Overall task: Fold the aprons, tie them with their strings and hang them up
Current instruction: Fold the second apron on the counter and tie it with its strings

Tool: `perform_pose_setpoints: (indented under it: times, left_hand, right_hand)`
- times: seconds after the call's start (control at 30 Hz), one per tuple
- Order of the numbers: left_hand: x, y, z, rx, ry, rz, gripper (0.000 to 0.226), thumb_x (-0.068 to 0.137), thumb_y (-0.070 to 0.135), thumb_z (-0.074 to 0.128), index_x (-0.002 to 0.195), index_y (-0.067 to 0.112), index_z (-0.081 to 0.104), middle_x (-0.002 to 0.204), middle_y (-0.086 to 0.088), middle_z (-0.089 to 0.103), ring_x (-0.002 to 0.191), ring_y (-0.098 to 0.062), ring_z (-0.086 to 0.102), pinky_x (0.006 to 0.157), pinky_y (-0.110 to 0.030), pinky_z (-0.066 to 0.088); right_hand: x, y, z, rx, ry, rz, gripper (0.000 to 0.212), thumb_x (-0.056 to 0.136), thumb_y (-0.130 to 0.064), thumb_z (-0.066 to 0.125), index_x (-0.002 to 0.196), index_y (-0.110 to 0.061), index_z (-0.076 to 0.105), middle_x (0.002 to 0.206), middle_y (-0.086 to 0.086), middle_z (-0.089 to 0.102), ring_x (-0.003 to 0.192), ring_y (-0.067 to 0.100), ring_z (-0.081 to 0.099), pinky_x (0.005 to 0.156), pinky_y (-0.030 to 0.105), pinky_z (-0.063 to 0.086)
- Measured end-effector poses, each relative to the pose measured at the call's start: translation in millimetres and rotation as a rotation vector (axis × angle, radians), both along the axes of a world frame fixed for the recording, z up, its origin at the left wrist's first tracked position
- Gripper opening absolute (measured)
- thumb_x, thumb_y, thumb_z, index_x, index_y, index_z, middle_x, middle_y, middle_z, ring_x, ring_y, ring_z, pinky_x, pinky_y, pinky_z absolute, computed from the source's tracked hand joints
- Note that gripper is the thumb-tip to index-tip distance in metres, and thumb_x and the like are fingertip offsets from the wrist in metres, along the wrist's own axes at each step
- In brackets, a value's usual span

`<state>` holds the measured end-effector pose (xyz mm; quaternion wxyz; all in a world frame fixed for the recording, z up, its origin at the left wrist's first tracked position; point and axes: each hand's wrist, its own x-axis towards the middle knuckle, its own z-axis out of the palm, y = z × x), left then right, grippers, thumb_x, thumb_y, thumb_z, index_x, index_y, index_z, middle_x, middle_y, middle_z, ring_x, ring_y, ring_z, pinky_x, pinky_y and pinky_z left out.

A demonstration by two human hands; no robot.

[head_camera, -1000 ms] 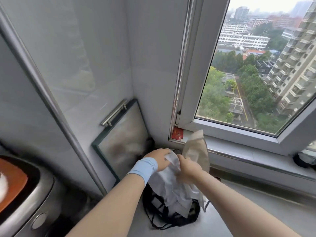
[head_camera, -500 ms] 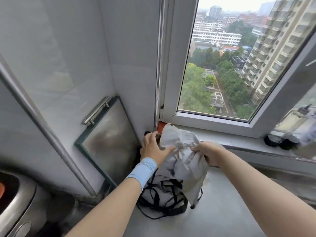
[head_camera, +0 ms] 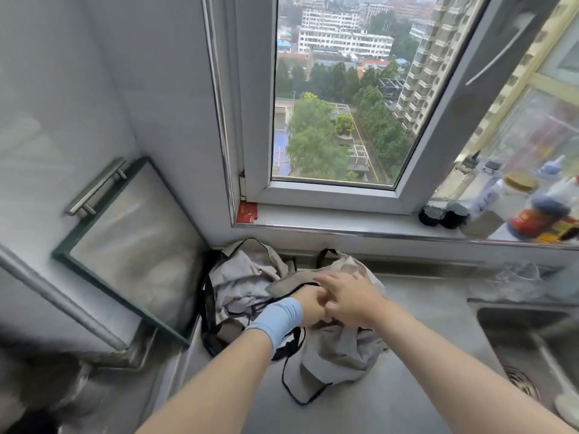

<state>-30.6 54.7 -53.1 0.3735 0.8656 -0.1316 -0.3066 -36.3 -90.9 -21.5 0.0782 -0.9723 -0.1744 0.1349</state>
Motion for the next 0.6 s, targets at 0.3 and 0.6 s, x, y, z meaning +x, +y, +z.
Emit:
perform_pose_setpoints:
  times: [0.3,0.6]
  left_hand:
    - [21,-13,-8,0.218,-0.393,0.379,0.050,0.082,0.025,0.064,0.129,0.025,0.047,0.131,-0.003,0.047,0.124,-0.024,0.041,0.105,-0.038,0.038]
    - [-9,-74,-26,0.227,-0.122,0.192,0.096,0.073,0.029,0.077,0.150,0.031,0.020,0.150,-0.002,0.027,0.132,-0.023,0.040,0.107,-0.036,0.039]
  right_hand:
    - [-2,-100,-30,-0.346,0.190,-0.182,0.029,0.081,-0.033,0.057,0.107,-0.024,0.054,0.115,0.001,0.065,0.108,0.028,0.060,0.087,0.038,0.046]
    - [1,-138,-34,-0.175,0.236,-0.172,0.016,0.082,-0.013,0.061,0.091,-0.024,0.067,0.099,0.001,0.068,0.098,0.023,0.065,0.074,0.027,0.048]
